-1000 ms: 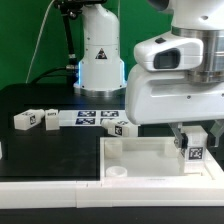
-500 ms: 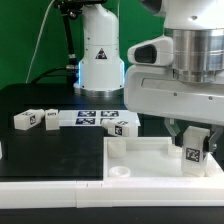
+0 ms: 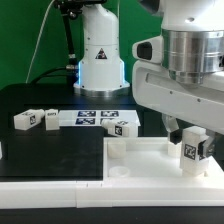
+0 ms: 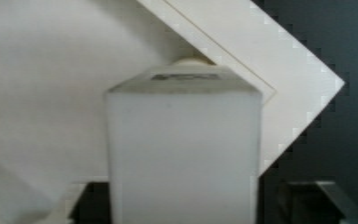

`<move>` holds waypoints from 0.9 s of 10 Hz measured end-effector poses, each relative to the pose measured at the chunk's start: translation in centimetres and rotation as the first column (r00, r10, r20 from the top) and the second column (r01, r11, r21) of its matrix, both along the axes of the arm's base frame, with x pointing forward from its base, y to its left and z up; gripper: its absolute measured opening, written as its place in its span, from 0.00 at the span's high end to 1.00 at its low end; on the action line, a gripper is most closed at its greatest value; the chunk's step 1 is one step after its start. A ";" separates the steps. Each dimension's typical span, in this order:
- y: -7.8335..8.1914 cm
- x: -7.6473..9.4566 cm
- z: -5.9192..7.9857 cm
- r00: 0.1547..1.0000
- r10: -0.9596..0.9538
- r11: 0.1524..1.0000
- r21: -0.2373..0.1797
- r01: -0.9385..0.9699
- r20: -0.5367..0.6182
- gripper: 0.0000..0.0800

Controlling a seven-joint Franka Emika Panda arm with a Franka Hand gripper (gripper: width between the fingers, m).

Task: Assemble one leg

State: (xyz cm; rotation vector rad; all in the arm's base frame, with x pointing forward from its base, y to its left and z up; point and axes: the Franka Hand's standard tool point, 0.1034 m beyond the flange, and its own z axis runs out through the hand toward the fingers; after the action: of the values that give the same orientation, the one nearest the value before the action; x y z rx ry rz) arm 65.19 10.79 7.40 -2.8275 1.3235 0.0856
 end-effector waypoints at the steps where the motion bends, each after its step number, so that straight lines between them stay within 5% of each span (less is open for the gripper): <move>1: 0.4 0.2 0.1 1.000 0.019 1.000 0.003 -0.019 0.013 0.24; 5: 1.3 0.3 0.0 0.905 0.421 0.906 0.006 -0.422 0.053 0.19; 9: 1.5 0.3 0.1 0.666 0.743 0.668 -0.009 -0.744 0.064 0.19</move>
Offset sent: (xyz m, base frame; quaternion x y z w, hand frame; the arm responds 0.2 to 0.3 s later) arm -0.0053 0.0093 0.0011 0.0052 0.0029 -0.2921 0.9564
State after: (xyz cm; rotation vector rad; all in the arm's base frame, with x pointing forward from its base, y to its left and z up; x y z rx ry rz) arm 65.48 12.30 7.48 -3.1039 0.0541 0.0146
